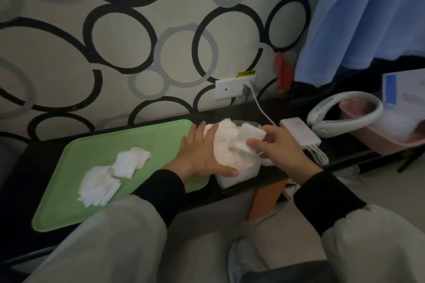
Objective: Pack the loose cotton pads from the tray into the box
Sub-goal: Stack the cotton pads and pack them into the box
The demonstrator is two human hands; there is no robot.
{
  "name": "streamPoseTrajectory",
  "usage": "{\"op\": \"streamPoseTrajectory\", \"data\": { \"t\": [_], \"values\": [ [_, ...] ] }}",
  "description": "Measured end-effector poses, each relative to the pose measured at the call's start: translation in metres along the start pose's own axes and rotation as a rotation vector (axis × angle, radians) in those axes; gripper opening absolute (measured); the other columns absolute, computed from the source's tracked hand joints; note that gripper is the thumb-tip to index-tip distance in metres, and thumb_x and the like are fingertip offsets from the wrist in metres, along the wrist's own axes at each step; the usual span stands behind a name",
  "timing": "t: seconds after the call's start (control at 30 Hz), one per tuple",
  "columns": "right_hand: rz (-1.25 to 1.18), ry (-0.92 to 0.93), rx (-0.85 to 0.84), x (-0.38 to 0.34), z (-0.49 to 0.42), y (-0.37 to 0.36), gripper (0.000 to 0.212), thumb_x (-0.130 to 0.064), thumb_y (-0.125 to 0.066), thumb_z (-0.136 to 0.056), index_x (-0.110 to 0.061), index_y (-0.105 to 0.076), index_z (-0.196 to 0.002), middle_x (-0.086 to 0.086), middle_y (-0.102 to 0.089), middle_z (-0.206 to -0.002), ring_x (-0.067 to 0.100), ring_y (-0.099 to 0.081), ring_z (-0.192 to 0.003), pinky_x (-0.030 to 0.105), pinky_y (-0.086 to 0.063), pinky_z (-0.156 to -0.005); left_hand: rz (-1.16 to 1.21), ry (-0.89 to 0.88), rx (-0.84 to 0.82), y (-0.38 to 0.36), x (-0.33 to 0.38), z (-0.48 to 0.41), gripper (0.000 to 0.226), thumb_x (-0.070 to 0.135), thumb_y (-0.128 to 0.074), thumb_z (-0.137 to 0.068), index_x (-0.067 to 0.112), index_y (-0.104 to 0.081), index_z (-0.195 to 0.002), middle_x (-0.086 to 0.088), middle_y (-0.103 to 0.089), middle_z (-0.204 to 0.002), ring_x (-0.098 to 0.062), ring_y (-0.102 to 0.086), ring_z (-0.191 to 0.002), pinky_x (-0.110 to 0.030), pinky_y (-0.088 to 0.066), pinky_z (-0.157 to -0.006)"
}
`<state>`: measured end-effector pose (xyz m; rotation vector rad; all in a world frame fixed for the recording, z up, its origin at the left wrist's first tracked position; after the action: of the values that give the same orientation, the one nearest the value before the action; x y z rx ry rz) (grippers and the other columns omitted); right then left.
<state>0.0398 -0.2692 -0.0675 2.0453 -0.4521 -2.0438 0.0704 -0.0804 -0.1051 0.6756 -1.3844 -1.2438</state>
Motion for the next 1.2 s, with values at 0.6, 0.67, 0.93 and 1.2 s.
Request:
{"op": "streamPoseTrajectory", "data": {
  "t": [0.6,0.67,0.93,1.2],
  "values": [
    [0.062,0.164,-0.212,-0.015,-0.004,-0.010,0.014,0.004,-0.065,-0.079,-0.006,-0.066,-0.088,0.016,-0.068,-0.089,0.010,-0.062,-0.079,0.023,-0.049,-0.071,-0.327,0.026,-0.277,-0.009,0.010,-0.039,0.148,0.070,-0.080,-0.056,0.031,0.026,-0.152,-0.014,0.024,-0.162,-0.037,0.023,-0.149,-0.057,0.001,-0.121],
    [0.110,0.197,-0.268,-0.017,-0.004,-0.018,0.016,0.000,-0.066,-0.077,-0.013,-0.068,-0.086,0.011,-0.069,-0.087,0.013,-0.063,-0.081,0.030,-0.049,-0.072,-0.344,-0.007,-0.230,-0.006,0.013,-0.041,0.146,0.069,-0.080,-0.055,0.029,0.021,-0.154,-0.014,0.009,-0.163,-0.038,0.005,-0.150,-0.054,-0.009,-0.122],
    [0.480,0.281,-0.373,-0.020,0.000,-0.044,0.018,-0.011,-0.066,-0.081,-0.022,-0.073,-0.093,-0.005,-0.066,-0.076,0.009,-0.059,-0.072,0.024,-0.045,-0.064,-0.352,-0.116,-0.062,0.013,0.023,-0.042,0.117,0.060,-0.078,-0.064,0.031,-0.006,-0.152,-0.014,-0.035,-0.135,-0.037,-0.049,-0.119,-0.044,-0.043,-0.095],
    [0.895,0.233,-0.482,-0.014,-0.002,-0.070,0.020,-0.017,-0.060,-0.091,-0.017,-0.070,-0.109,0.004,-0.067,-0.104,0.022,-0.061,-0.100,0.031,-0.047,-0.086,-0.309,-0.098,-0.047,0.013,0.021,-0.039,0.114,0.071,-0.073,-0.063,0.031,-0.012,-0.151,-0.011,-0.037,-0.134,-0.037,-0.056,-0.111,-0.043,-0.048,-0.088]
  ]
}}
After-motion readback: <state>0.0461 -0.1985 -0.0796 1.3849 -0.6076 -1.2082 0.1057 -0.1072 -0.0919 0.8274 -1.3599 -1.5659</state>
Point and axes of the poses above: each hand's wrist, its own z-axis away from the middle knuckle, its own y-axis out of the back of the hand, x = y × z, the point moved 8 cm from there along -z, towards the middle knuckle
